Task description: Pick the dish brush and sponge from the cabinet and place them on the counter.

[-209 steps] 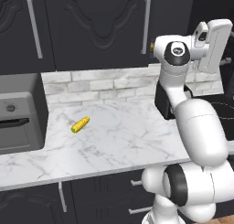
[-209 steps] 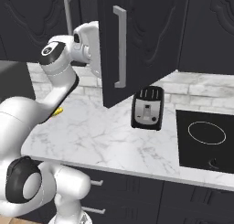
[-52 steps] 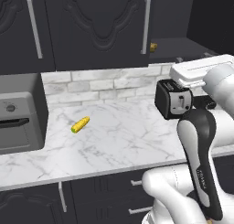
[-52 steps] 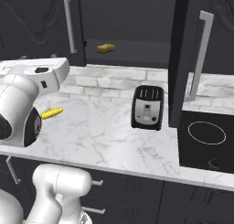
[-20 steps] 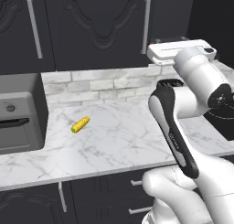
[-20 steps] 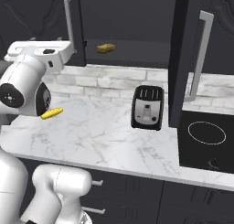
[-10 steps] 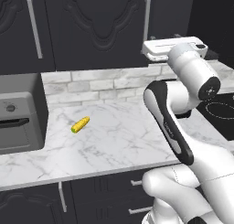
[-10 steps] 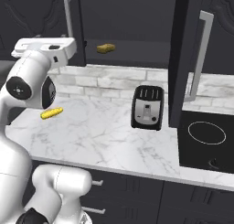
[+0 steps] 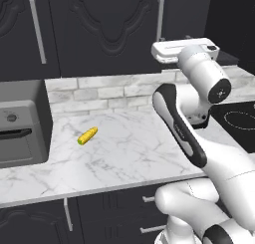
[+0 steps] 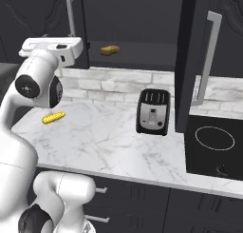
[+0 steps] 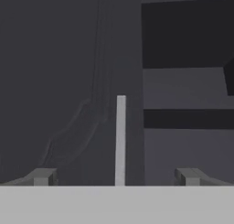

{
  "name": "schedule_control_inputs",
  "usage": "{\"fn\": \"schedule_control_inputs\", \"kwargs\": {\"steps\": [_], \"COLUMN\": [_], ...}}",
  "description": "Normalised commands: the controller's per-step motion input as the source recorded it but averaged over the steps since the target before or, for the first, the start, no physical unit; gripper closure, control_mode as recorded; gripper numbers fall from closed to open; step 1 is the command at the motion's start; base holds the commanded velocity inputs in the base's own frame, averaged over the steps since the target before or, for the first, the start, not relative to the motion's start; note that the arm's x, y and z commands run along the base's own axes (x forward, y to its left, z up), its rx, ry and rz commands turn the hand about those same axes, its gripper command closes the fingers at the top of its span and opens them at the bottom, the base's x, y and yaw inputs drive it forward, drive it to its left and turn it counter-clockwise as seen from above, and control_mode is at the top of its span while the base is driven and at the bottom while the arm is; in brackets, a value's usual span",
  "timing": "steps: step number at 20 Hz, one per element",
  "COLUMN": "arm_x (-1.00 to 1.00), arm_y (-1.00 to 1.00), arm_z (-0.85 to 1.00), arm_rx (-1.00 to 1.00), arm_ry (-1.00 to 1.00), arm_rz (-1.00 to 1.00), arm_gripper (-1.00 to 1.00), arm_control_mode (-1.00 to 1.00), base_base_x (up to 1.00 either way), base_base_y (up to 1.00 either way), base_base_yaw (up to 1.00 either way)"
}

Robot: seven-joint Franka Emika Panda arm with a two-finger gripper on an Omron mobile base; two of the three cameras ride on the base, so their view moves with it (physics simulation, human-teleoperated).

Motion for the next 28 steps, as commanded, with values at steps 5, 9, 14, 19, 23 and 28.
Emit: {"fn": "schedule_control_inputs", "kwargs": {"steps": [5, 9, 14, 19, 23, 28], "arm_x": [0.25, 0.29, 0.33, 0.36, 0.34, 0.33], "arm_y": [0.0, 0.0, 0.01, 0.02, 0.04, 0.07], "arm_z": [-0.04, -0.06, -0.06, -0.04, -0.03, -0.05], "arm_rx": [0.0, 0.0, 0.0, 0.0, 0.0, 0.0], "arm_ry": [0.0, 0.0, 0.0, 0.0, 0.0, 0.0], "arm_rz": [-0.01, 0.0, 0.0, 0.0, 0.0, 0.0], "arm_gripper": [-1.0, -1.0, -1.0, -1.0, -1.0, -1.0], "arm_control_mode": [-1.0, -1.0, -1.0, -1.0, -1.0, -1.0], "base_base_x": [0.0, 0.0, 0.0, 0.0, 0.0, 0.0], "base_base_y": [0.0, 0.0, 0.0, 0.0, 0.0, 0.0], "base_base_yaw": [0.0, 0.0, 0.0, 0.0, 0.0, 0.0]}}
